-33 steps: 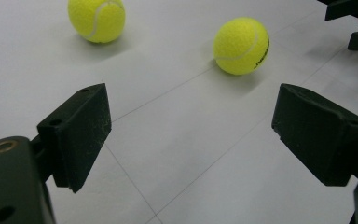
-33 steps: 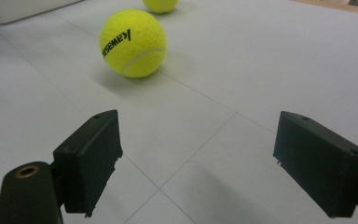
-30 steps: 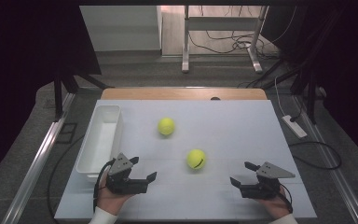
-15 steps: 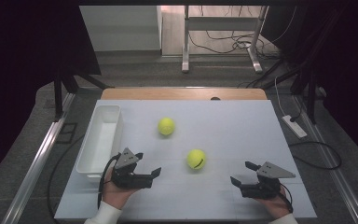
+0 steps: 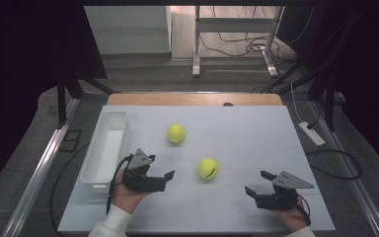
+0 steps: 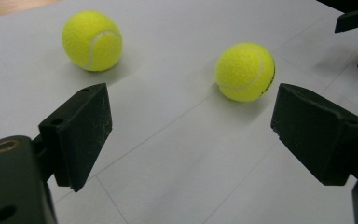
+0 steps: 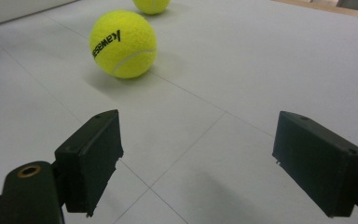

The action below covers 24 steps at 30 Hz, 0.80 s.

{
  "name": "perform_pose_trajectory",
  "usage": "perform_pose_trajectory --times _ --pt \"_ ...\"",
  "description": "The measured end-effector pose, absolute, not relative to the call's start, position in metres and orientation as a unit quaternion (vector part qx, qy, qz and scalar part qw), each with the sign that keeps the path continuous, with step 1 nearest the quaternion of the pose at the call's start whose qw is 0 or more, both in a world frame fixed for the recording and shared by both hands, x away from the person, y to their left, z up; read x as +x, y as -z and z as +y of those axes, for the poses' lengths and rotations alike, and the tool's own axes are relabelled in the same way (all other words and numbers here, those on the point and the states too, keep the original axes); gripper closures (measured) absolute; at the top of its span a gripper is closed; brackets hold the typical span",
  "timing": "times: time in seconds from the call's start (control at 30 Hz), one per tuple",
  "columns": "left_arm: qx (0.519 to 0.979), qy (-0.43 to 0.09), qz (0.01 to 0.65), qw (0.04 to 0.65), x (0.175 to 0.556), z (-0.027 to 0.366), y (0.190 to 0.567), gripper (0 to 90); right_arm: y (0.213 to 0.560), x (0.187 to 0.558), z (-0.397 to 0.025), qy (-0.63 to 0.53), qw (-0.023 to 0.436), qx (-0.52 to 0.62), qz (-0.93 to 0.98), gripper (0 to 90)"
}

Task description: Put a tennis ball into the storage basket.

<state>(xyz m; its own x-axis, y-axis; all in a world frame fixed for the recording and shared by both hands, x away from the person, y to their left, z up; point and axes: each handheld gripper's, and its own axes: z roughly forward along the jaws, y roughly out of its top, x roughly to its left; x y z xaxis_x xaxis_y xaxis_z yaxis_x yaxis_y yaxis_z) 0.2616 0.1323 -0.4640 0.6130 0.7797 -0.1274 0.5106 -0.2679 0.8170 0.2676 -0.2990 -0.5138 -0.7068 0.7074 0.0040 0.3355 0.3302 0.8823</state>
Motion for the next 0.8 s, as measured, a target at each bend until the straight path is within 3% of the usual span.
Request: perform_pose_trajectory --times 0.8 --pt "0.781 -0.149 0.418 0.439 0.290 0.123 0.460 12.8 0.515 0.269 -0.300 -0.472 0.197 0.328 0.794 15.0"
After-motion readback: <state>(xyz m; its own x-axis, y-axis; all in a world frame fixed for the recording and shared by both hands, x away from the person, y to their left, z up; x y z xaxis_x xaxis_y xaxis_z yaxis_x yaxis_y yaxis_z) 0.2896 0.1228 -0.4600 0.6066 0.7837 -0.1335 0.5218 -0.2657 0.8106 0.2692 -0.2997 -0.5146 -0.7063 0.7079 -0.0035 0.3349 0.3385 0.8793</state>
